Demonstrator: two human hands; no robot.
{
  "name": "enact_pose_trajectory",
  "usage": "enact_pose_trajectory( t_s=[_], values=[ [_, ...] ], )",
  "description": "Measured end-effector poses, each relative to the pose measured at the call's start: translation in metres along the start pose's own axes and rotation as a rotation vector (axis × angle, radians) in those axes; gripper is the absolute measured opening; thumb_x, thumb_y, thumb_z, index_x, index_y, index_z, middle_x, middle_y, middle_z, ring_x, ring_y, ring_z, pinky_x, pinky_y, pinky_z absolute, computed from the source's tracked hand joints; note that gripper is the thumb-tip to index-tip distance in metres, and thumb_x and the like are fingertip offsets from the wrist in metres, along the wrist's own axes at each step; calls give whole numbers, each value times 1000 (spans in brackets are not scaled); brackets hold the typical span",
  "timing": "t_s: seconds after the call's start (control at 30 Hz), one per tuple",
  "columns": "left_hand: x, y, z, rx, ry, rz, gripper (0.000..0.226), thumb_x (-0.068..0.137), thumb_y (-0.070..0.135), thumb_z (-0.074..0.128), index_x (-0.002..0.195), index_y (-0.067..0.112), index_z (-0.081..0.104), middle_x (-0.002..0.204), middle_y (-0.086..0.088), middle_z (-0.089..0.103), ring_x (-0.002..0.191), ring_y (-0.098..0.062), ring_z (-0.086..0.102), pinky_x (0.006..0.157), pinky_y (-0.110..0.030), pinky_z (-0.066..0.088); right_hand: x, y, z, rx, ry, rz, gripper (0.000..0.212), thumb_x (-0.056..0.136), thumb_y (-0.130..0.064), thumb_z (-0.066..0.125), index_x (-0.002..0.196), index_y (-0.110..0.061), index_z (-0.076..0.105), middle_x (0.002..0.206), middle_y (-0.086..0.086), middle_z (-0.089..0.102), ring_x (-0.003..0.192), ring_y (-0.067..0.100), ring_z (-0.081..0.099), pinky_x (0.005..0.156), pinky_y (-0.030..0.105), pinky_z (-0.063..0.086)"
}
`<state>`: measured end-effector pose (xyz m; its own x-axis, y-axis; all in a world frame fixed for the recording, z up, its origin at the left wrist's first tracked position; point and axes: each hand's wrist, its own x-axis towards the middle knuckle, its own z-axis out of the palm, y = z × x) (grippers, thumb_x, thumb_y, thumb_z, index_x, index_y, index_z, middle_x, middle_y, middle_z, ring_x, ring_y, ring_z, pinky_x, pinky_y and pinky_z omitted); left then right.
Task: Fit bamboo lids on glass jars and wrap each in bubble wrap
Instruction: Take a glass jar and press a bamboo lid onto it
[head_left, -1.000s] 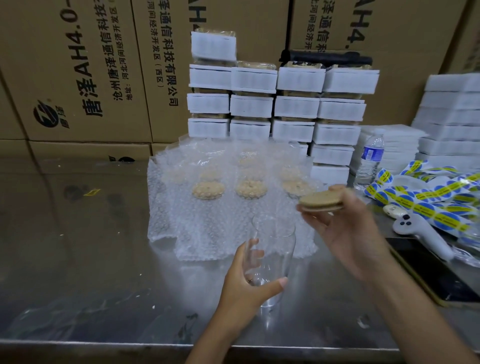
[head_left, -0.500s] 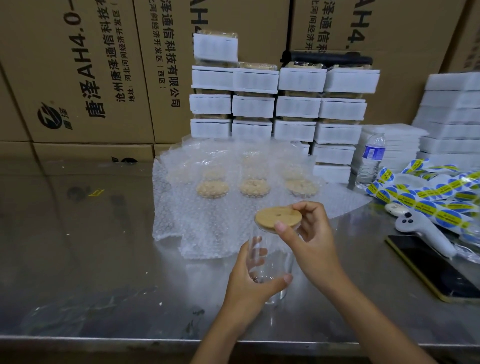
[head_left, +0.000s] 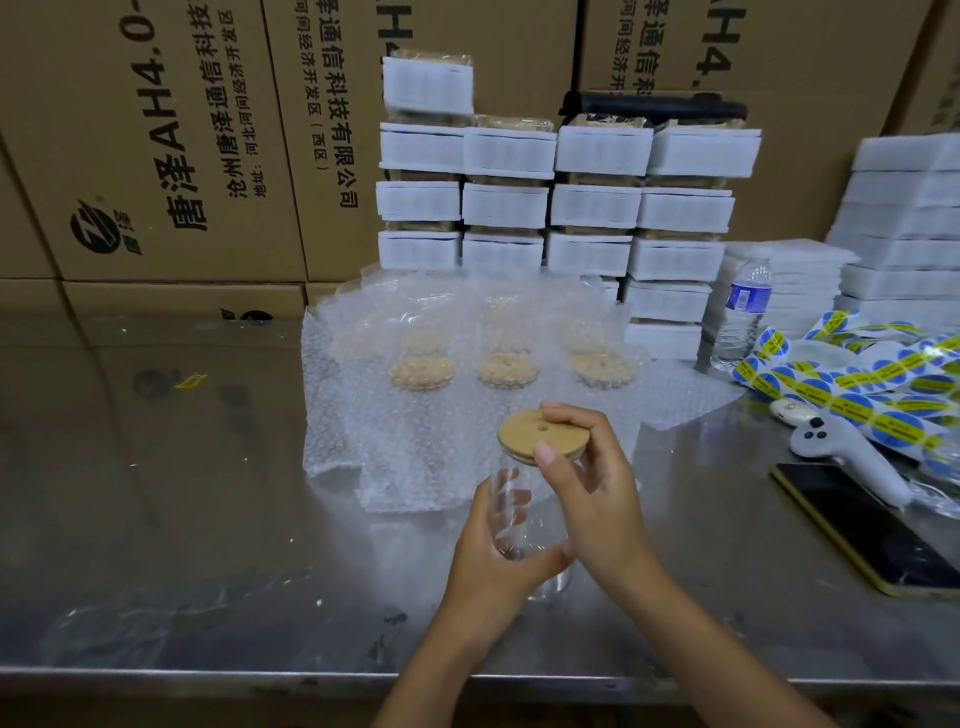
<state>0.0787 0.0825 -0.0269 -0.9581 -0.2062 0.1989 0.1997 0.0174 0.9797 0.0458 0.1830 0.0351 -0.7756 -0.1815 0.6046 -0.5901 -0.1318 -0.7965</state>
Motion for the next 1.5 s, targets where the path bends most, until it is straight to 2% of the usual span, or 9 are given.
enact_pose_trajectory(
  t_s=[0.2, 0.43, 0.6, 0.67, 0.77, 0.87, 1.13, 1.33, 1.5],
  values=[
    [3, -1, 0, -2, 0, -7, 86, 56, 42, 84, 132, 39, 44, 126, 11, 59, 119, -7, 56, 94, -36, 54, -4, -1, 7, -28, 54, -10, 24, 78, -28, 63, 101, -28, 56, 120, -11, 57, 114, 2, 56, 93, 18, 47],
    [-5, -1, 0, 20, 13, 12, 87, 50, 50, 83, 128, 47, 42, 121, 18, 58, 113, 3, 55, 76, -11, 50, -3, 1, -16, -63, -43, -9, 37, 78, -48, 59, 112, -35, 54, 115, -24, 60, 112, 1, 57, 93, 15, 44],
    [-5, 1, -3, -1, 6, 16, 88, 48, 48, 83, 127, 45, 43, 120, 18, 58, 107, 7, 57, 75, -10, 50, 22, 23, -65, -174, 342, -32, 17, 86, -25, 62, 99, -33, 56, 105, -13, 61, 101, 1, 57, 86, 9, 41],
    [-4, 0, -3, -20, -2, 8, 87, 48, 46, 84, 125, 46, 44, 117, 20, 60, 108, 6, 58, 77, -14, 51, 41, 42, -92, -340, 436, 56, 23, 86, -12, 65, 100, -26, 55, 104, -15, 55, 102, 4, 52, 95, 20, 40],
    [-5, -2, -3, -34, -4, 8, 87, 47, 43, 85, 125, 43, 46, 114, 23, 62, 108, 4, 59, 79, -16, 52, 71, 77, -132, -666, 345, 243, 29, 84, -6, 65, 112, -8, 59, 118, 5, 56, 118, 25, 47, 104, 38, 33],
    [-3, -5, -3, -19, -5, 20, 87, 47, 42, 85, 124, 44, 45, 116, 25, 62, 111, 4, 58, 81, -17, 52, 94, 104, -160, -886, 166, 406, 39, 84, -7, 64, 122, 2, 57, 127, 22, 56, 122, 35, 47, 103, 37, 33],
    [4, -14, -4, 5, -40, 62, 77, 45, 33, 88, 112, 52, 54, 115, 19, 64, 112, -5, 61, 80, -25, 54, 119, 138, -172, -1104, -67, 579, 57, 91, -27, 59, 143, -16, 40, 124, 18, 60, 119, 34, 51, 100, 42, 42],
    [12, -7, -2, 9, -110, 133, 75, 51, 29, 83, 114, 56, 54, 115, 16, 64, 114, -7, 59, 81, -26, 50, 131, 153, -160, -1276, -65, 543, 51, 92, -41, 54, 140, -27, 43, 134, 7, 54, 127, 29, 43, 101, 41, 39],
    [14, -7, -3, -1, -99, 115, 74, 48, 27, 84, 115, 47, 56, 114, 16, 65, 112, -5, 60, 80, -21, 52, 136, 154, -157, -1386, -8, 501, 25, 92, -36, 53, 111, -29, 68, 114, 6, 64, 117, 26, 45, 93, 38, 35]
  ],
)
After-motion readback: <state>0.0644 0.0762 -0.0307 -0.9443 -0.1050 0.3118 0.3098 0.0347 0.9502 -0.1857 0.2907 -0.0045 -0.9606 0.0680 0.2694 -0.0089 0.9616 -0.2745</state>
